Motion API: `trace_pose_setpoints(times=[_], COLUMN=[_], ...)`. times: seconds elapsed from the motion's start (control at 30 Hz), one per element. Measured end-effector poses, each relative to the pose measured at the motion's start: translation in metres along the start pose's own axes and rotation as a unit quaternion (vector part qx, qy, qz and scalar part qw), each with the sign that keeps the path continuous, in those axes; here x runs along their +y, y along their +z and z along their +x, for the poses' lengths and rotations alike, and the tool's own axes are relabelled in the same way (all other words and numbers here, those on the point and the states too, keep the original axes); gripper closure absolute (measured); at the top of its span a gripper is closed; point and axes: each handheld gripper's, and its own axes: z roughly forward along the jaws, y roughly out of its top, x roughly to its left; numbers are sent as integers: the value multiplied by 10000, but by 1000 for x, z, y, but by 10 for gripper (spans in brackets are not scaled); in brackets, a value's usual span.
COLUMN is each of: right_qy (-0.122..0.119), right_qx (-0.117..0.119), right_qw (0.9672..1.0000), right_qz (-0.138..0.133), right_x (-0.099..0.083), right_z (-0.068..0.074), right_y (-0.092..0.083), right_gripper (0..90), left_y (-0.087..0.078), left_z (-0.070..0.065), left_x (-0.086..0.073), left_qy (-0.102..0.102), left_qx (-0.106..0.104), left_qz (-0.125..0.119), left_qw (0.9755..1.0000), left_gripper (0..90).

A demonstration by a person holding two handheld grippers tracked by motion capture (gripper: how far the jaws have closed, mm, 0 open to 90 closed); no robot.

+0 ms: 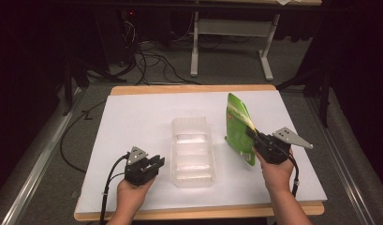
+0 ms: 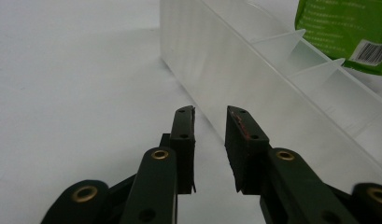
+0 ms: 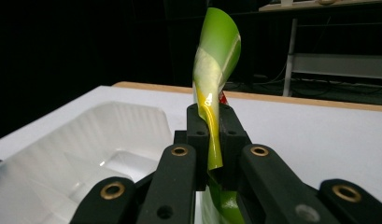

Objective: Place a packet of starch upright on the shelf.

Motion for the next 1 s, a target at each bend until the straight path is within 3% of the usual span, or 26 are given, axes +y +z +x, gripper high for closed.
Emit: trace_pose_setpoints(times=[0.33, 0.47, 0.53, 0.57, 0.6, 0.63, 0.67, 0.77, 1.0], right_qy=[-383, -391, -522, -544, -635, -635, -694, -665, -429], right_qx=[-16, -82, -108, -138, -45, -45, 0, 18, 30], right_qw=[9992, 9990, 9979, 9975, 9962, 9962, 9955, 9955, 9975], right_qz=[106, 192, 357, 434, 597, 597, 652, 679, 567], right_x=[-9, -14, -17, -18, -22, -22, -21, -21, -20], right_z=[11, 15, 20, 22, 27, 27, 30, 31, 20], right_y=[-3, -1, 3, 5, 11, 11, 13, 13, 13], right_gripper=[800, 708, 679, 679, 774, 774, 836, 837, 723], left_y=[0, 0, 0, 0, 0, 0, -1, -1, -1], left_z=[0, 0, 0, 0, 0, 0, 0, 1, 1], left_x=[0, 0, 0, 0, 0, 0, 0, 0, 1], left_qy=[7, -5, -3, 3, 1, -2, -11, -7, -9], left_qx=[-34, -32, -31, -28, -27, -26, -28, -32, -56], left_qz=[15, 13, 14, 17, 15, 10, -3, 12, 8], left_qw=[10000, 10000, 10000, 10000, 10000, 10000, 10000, 10000, 10000], left_gripper=[722, 707, 705, 704, 704, 704, 704, 704, 698])
